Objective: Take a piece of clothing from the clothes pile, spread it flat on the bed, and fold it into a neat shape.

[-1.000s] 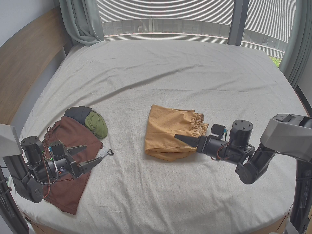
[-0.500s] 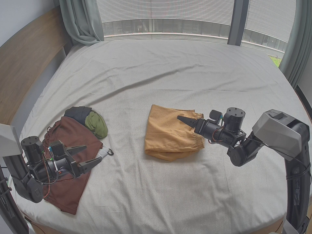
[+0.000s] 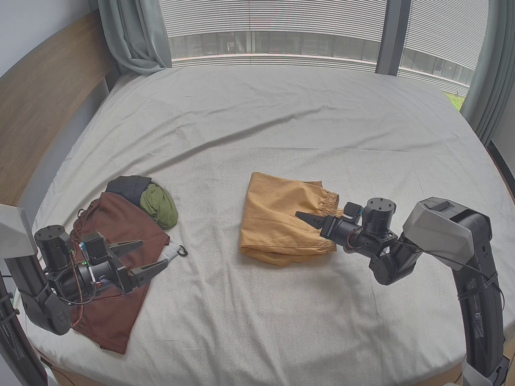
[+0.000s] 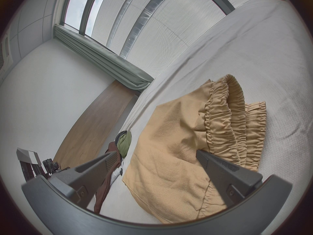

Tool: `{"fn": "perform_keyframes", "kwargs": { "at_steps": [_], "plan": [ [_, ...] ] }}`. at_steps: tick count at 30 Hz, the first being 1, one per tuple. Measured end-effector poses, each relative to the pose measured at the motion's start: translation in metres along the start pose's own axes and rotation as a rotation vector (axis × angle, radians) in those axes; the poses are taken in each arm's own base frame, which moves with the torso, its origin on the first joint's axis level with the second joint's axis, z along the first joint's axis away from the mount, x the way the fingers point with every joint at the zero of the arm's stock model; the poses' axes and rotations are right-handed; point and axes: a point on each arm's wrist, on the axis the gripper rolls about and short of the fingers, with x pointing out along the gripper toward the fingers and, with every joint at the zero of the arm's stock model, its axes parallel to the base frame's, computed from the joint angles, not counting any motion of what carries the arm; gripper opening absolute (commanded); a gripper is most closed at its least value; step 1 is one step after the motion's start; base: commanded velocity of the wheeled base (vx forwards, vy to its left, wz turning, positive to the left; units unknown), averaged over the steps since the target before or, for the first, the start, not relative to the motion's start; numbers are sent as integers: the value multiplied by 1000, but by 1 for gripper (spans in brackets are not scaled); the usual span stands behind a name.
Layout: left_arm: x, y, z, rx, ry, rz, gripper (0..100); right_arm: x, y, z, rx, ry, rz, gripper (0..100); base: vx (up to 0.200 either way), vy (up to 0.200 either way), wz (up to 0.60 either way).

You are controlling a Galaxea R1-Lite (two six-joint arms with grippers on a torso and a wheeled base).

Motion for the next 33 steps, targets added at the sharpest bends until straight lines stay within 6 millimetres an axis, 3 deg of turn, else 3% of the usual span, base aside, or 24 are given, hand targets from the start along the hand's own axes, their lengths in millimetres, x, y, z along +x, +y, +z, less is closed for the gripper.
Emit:
{"fn": "perform_keyframes", "kwargs": {
  "at_steps": [10, 19, 28, 33],
  "plan": [
    [0, -2, -1, -4, 7, -19, 100, -11, -2, -1, -1, -10, -11, 100, 0, 0, 0],
    [-5, -9, -1, 20, 8, -64, 100, -38, 30, 10, -32, -36, 20, 100, 0, 0, 0],
    [-16, -29, 4, 99, 1, -156, 100, -93, 84, 36, -104, -99, 60, 100, 0, 0, 0],
    [-21, -47, 12, 141, -20, -209, 100, -136, 117, 53, -158, -152, 74, 100, 0, 0, 0]
  ]
}}
